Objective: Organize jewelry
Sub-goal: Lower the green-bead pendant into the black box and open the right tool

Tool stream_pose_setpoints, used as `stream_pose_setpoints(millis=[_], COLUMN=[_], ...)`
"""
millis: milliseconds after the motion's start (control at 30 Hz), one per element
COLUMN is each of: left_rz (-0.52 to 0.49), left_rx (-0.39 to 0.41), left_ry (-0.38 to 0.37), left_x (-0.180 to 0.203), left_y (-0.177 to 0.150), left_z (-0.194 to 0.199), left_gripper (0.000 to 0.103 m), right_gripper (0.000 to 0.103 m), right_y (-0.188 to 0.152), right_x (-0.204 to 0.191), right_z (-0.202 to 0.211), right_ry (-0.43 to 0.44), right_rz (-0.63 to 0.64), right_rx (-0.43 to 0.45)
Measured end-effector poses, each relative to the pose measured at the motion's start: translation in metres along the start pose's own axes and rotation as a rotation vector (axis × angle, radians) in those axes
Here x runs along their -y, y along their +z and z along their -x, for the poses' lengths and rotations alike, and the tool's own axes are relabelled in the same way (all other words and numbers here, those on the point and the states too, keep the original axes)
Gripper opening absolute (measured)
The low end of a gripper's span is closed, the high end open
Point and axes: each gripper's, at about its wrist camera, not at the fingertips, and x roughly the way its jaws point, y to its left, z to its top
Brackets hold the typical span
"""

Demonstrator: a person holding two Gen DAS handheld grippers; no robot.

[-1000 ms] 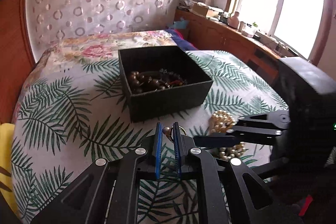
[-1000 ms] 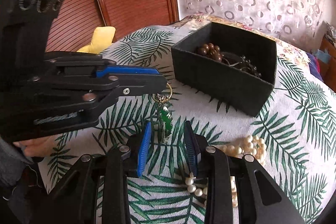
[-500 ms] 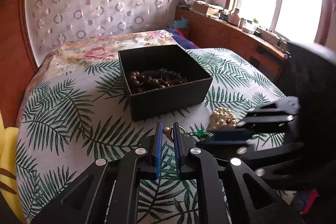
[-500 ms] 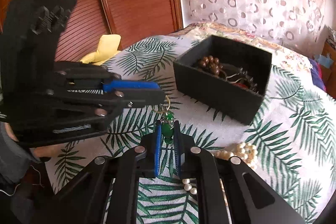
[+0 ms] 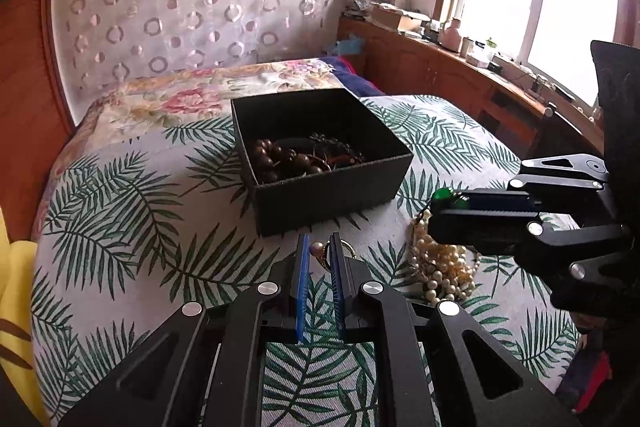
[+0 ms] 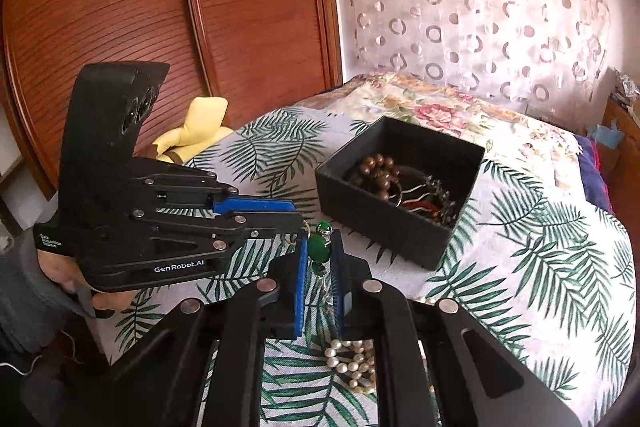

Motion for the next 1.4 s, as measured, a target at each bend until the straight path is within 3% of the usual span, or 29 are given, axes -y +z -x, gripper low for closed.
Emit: stream_pose_setpoints(millis=[767,1133,1167,1233,1400], left_rz=[0.001,0.019,0.017,0.021,0.027], left_rx=[0.067,0.067,0.066,0.063,0.051], left_ry=[0.063,0.071,0.073,0.073,0.072], left_x=[-0.008,-0.014,-0.015,-0.016,-0.017], left_y=[0.049,0.064,0.065,0.069,0.074], left_z=[-0.004,-0.015,-0.015,-0.019,-0.031], left_gripper=[0.009,0.009,0.009,0.009,0.009], right_gripper=[0.012,0.013,0.014,0.033,0.036], right_y=[0.067,0.063,0.063,0.06,0.06], right_x=[0.055,0.069,0.07,0.073,0.081], right_z=[-0.021,-0.053,-0.055,-0.058,-0.055], right_ry=[-0.114,-0.153,-0.153,-0.144,-0.142], right_rz=[-0.01,-0.027,-0.032,-0.041,-0.058], right_rx=[0.039,-0.03,-0.037,-0.046,-0.038])
